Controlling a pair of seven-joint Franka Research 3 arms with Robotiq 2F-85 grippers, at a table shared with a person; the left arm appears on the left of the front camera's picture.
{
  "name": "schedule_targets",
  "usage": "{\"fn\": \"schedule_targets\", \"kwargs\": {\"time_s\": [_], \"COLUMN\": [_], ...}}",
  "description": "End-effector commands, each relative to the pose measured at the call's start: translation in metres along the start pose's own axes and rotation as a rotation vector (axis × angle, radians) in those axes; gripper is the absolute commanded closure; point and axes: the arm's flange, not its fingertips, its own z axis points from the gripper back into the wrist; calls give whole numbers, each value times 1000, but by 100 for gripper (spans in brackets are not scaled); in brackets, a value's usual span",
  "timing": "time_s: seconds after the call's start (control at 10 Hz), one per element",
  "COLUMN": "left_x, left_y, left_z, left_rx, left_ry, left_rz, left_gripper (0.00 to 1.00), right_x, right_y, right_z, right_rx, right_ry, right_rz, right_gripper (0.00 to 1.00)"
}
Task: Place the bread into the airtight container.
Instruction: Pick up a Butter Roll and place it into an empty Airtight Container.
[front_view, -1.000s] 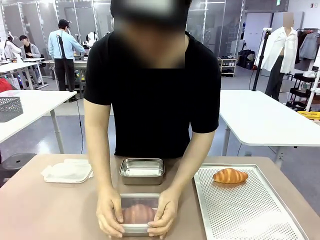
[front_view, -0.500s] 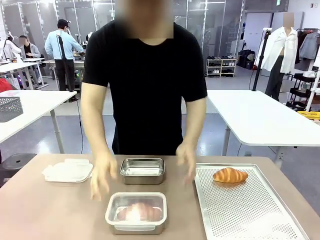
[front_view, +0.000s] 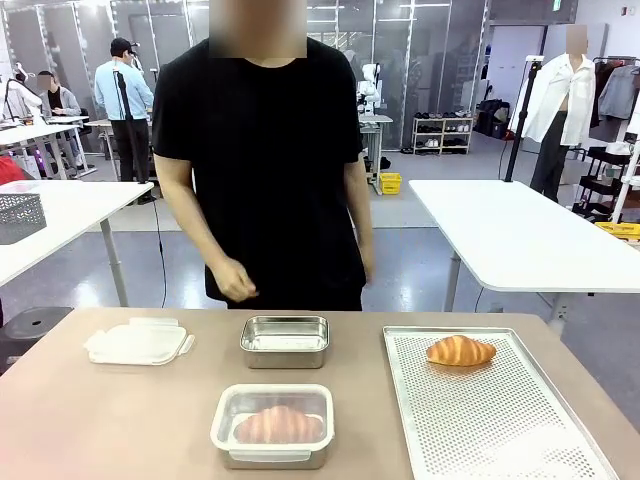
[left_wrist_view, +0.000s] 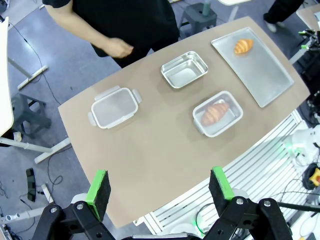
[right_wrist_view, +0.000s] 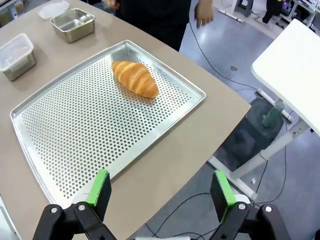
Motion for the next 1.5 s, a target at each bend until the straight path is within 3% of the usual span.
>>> {"fn": "schedule_targets", "kwargs": {"time_s": [0.0,0.2,0.6,0.9,1.1,1.4], "left_x": [2,2,2,2,2,2], "left_y": [0,0,0,0,0,0], "left_z": [1,1,1,1,1,1], "left_rx": [-2,-2,-2,-2,-2,-2], "left_ry": [1,1,1,1,1,1], "left_rz": [-6,-6,-6,-6,-6,-6], "left_gripper": [0,0,0,0,0,0], "right_x": [1,0,106,208,249,263], "right_y": [0,0,29,58,72,87], "right_z": [1,0,4,-51,-95,-162], "right_rx": [1,0,15,104,146,257], "right_ry": [-4,0,133,347,435,576], "right_rz": [-4,0,407,785,947,945], "right_gripper": [0,0,0,0,0,0]}}
